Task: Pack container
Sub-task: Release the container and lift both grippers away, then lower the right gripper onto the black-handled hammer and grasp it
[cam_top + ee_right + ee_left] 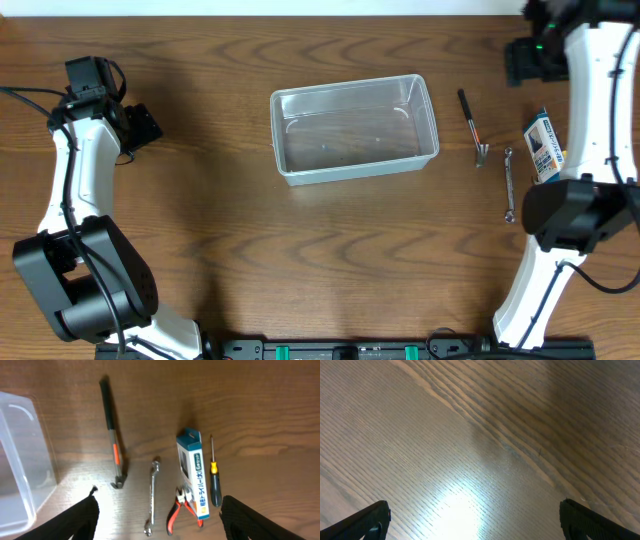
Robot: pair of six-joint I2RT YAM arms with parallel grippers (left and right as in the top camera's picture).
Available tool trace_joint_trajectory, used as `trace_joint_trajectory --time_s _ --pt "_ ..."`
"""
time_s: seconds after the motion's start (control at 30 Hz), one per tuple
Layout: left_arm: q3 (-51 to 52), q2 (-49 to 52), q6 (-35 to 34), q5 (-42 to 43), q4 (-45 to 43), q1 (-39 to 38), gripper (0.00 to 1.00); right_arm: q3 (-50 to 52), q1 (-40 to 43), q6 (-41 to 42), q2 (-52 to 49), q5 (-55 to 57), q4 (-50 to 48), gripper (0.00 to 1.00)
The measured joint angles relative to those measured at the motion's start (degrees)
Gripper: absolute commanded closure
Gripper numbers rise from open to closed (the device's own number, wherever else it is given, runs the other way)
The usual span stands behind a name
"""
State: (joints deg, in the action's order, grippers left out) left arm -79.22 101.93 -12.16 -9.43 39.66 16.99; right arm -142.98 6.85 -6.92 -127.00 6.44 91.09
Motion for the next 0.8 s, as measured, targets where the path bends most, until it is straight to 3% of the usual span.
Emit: trace_joint_trajectory --time_s 0.37,0.8 --pt "0.0 0.0 0.0 0.0 0.0 0.0 0.02 3.3 1.7 -3.8 0.0 -6.7 -2.0 0.26" --pt "0.0 0.0 0.0 0.0 0.0 0.0 0.02 26.4 0.8 -6.1 0.0 -7.3 -14.4 0.3"
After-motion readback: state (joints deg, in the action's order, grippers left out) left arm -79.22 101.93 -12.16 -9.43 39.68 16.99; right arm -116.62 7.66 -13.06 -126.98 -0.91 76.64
